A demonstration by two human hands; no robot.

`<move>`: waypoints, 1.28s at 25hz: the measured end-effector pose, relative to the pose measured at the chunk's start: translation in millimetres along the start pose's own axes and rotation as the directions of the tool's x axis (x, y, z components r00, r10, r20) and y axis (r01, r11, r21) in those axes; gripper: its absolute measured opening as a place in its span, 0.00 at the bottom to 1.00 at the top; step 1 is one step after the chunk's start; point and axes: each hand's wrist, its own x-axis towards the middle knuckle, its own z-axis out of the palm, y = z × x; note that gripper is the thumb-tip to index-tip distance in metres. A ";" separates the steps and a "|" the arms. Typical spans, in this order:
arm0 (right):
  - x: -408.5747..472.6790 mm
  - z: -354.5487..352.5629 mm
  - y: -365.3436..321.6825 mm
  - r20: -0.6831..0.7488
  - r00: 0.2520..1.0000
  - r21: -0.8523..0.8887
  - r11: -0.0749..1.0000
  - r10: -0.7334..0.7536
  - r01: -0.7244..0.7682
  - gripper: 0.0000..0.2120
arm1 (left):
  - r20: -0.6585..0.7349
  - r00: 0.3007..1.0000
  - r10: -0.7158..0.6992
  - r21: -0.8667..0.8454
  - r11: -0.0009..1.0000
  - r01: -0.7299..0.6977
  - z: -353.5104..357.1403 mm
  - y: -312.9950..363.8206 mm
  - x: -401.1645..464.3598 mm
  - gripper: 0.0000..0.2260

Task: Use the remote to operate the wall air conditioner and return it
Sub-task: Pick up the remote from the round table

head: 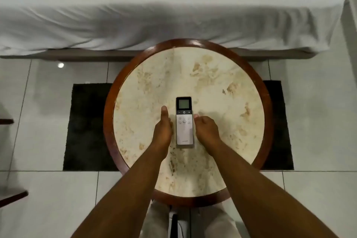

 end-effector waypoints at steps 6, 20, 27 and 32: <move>16.4 24.0 4.1 -0.039 0.999 0.020 1.000 0.018 -0.017 0.17 | 0.018 1.000 -0.021 -0.128 0.991 0.023 7.0 -5.1 12.5 0.34; -62.2 -74.0 -54.8 0.049 0.999 0.427 0.904 0.021 -0.040 0.08 | 0.095 0.985 0.145 0.137 0.978 -0.158 8.5 91.6 -82.4 0.36; -155.5 -199.5 -131.2 -0.218 0.973 0.684 0.699 -0.074 0.207 0.09 | 0.323 0.785 0.529 0.308 0.726 -0.615 43.7 195.9 -200.2 0.38; -248.4 -305.6 -190.0 -0.468 0.861 0.644 0.590 -0.200 0.488 0.13 | 0.464 0.470 0.750 0.436 0.269 -0.859 98.2 276.1 -298.4 0.41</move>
